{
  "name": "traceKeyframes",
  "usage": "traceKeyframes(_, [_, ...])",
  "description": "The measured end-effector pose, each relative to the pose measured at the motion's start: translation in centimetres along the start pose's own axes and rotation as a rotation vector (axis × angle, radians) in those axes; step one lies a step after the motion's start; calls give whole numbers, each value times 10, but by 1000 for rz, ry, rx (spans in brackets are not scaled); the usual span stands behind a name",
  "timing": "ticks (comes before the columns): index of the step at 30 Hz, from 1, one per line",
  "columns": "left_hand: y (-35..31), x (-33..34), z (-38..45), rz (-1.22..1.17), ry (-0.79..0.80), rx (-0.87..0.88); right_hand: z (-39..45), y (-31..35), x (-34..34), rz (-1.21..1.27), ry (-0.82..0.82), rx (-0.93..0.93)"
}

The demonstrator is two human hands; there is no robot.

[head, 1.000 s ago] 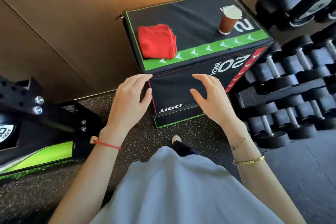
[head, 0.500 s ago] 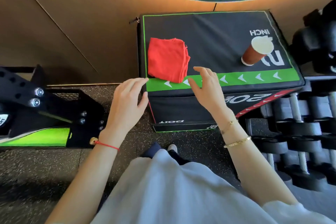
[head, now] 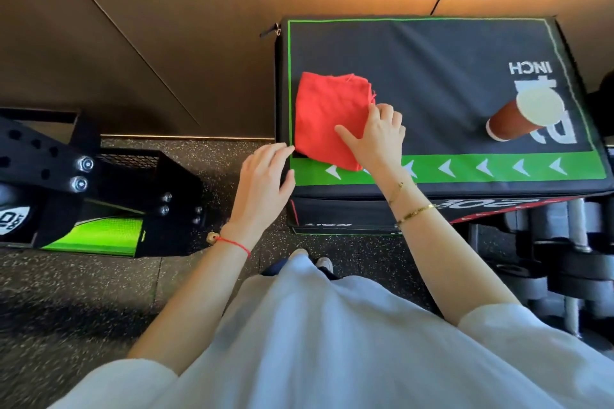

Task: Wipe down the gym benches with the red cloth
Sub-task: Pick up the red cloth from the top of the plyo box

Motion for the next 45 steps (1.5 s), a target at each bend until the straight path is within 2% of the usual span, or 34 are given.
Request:
traceKeyframes(9, [10, 7, 3, -13, 36, 26, 9, 15, 7, 91, -4, 25])
traceKeyframes(16, [12, 6, 3, -19, 40, 50, -1, 21, 7, 319, -49, 22])
traceKeyframes(24, [12, 3, 1, -13, 33, 81, -11, 6, 3, 649, 55, 102])
traceKeyframes(27, [10, 0, -1, -21, 24, 95, -20, 10, -5, 702, 60, 18])
traceKeyframes(30, [6, -4, -2, -24, 12, 112, -28, 21, -13, 617, 47, -147])
traceKeyframes(32, [3, -7, -1, -21, 7, 121, -32, 21, -15, 571, 10, -165])
traceKeyframes(38, [-9, -14, -1, -25, -12, 150, -47, 0, -23, 789, -100, -30])
traceKeyframes(45, [-34, -20, 1, -57, -42, 230, -67, -25, -35, 1036, -127, 64])
Point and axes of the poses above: each hand's wrist, its own z-axis towards the middle knuckle, its own x-axis out of the palm, y = z × x, the point moved 8 cm from there along z, towards the middle knuckle
